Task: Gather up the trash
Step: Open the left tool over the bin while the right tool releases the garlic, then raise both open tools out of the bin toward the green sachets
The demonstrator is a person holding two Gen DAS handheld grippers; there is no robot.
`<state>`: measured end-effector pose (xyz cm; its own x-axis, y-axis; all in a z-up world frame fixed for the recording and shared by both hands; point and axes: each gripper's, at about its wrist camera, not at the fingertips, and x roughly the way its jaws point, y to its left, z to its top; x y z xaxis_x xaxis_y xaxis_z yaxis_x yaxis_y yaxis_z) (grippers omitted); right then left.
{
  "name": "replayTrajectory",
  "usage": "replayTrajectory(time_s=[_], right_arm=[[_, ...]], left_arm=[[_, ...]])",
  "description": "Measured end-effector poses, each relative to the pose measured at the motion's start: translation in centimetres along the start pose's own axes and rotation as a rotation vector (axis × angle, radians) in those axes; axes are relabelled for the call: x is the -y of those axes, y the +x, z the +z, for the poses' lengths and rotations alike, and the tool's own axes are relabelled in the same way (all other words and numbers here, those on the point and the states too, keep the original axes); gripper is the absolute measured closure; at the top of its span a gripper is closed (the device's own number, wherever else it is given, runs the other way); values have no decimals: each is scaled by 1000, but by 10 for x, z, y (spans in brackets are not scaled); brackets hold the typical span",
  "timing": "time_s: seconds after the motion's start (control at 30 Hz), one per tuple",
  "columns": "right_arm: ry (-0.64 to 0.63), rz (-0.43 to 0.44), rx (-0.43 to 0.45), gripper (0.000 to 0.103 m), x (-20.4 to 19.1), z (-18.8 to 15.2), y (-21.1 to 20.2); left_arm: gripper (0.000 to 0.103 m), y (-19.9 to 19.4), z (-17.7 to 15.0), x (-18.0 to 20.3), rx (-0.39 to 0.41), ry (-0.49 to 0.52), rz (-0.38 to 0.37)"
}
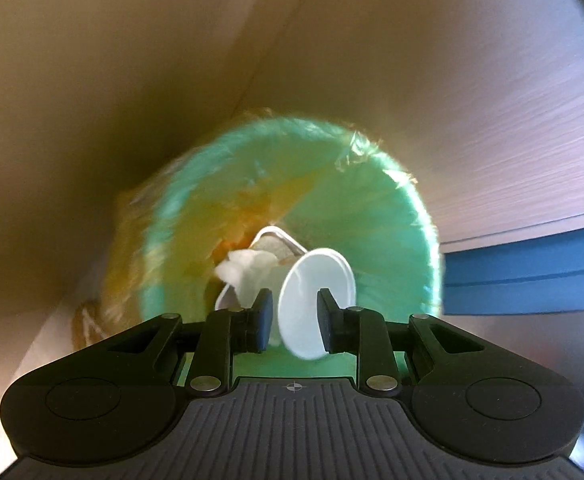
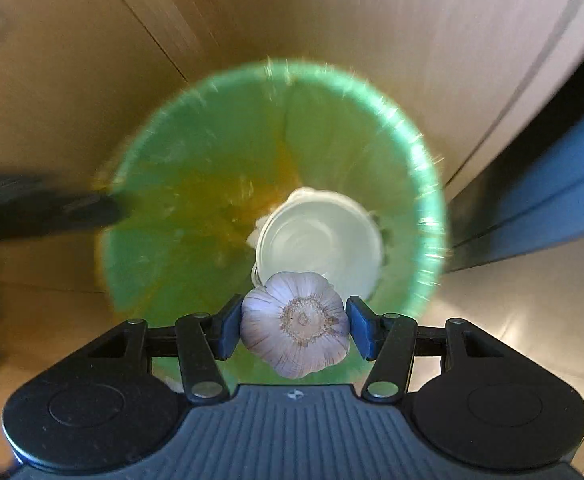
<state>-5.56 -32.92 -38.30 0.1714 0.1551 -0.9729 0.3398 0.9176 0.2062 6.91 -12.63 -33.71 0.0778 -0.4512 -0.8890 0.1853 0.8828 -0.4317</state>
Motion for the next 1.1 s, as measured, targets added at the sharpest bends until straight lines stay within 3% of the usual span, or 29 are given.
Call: replayTrajectory(time_s=[0.17, 0.27, 0.4, 0.53, 0.63, 0.7, 0.83, 1.0, 1.1], right_arm=[[211, 42, -165, 47, 19, 29, 86], [335, 75, -176, 46, 36, 31, 91], [369, 78, -125, 41, 46, 27, 63], [338, 37, -56, 41, 47, 22, 13], [330, 54, 28, 40, 51, 26, -22], [343, 81, 67, 36, 57, 25, -48], [308, 118, 101, 34, 49, 27, -70], [204, 100, 115, 34, 27, 35, -84], [135, 108, 186, 34, 8, 34, -116]], left_arm=[[76, -36, -28, -20, 18, -54, -33], [76, -42, -38, -25, -2, -32, -48], [76, -51, -42, -24, -21, 9, -60], [76, -64, -35, -16, -16, 36, -146], [76, -70, -31, -15, -5, 15, -182], [76, -71, -29, -20, 9, -17, -163], [76, -83, -34, -29, 57, -8, -53], [76, -124, -51, -49, 134, -88, -33], [76, -168, -54, -41, 226, -68, -58]])
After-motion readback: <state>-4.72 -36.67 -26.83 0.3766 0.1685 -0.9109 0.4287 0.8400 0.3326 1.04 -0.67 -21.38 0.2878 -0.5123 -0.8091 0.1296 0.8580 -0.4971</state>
